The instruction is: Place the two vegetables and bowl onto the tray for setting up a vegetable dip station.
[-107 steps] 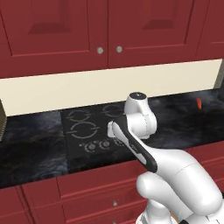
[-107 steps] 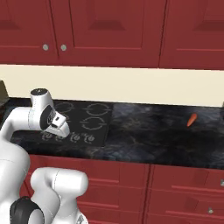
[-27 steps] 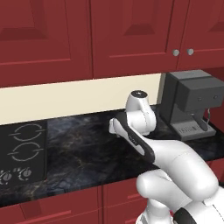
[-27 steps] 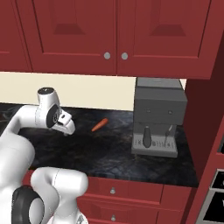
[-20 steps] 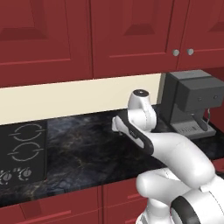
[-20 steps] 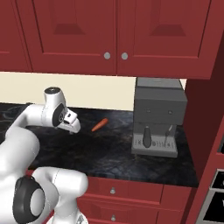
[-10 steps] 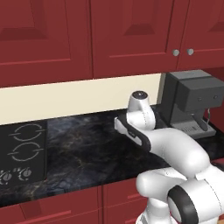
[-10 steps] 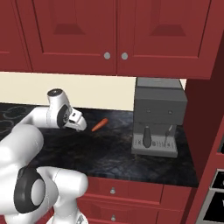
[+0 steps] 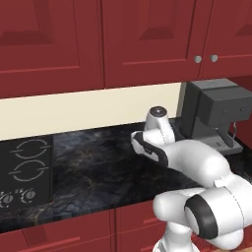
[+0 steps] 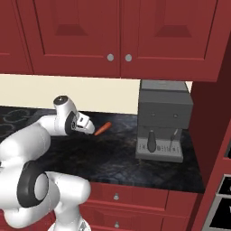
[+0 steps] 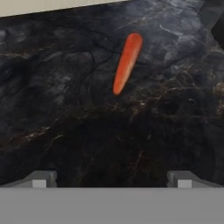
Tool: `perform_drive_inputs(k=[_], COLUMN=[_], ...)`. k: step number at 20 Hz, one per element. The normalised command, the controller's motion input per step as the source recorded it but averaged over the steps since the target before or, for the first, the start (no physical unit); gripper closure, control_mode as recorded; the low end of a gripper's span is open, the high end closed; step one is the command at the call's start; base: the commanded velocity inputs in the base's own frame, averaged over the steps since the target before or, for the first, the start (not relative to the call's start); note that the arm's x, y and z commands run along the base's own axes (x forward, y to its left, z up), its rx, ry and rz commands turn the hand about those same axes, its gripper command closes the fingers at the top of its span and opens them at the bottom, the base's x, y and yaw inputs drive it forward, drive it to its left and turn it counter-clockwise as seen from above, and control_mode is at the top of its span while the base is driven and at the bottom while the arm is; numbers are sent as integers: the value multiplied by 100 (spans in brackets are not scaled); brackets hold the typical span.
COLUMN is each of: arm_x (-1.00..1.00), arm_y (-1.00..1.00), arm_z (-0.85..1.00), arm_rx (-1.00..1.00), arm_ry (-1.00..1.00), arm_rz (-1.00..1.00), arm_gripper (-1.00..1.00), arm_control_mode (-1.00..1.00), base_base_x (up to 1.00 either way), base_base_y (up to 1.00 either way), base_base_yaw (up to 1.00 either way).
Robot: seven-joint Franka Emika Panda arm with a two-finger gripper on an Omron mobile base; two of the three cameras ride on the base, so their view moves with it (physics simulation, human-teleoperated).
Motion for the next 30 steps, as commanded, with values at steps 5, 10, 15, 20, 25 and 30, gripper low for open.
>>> perform_drive_inputs(k=[5,10,15,20,25,30], arm_x=[35,35,38,36,39,33], arm_y=[-20,-18,-18,-17,-15,-10], arm_z=[-6,-10,-12,-16,-19,-20], arm_rx=[0,0,0,0,0,0], arm_ry=[-2,-4,-3,-3,0,-1], arm_rz=[-2,-4,-4,-4,-4,-1], arm_gripper=[-100,-100,-100,-100,-100,-100], arm_control_mode=[-100,-100,-100,-100,-100,-100], base_base_x=[0,0,0,0,0,0], base_base_y=[0,0,0,0,0,0], base_base_yaw=[0,0,0,0,0,0])
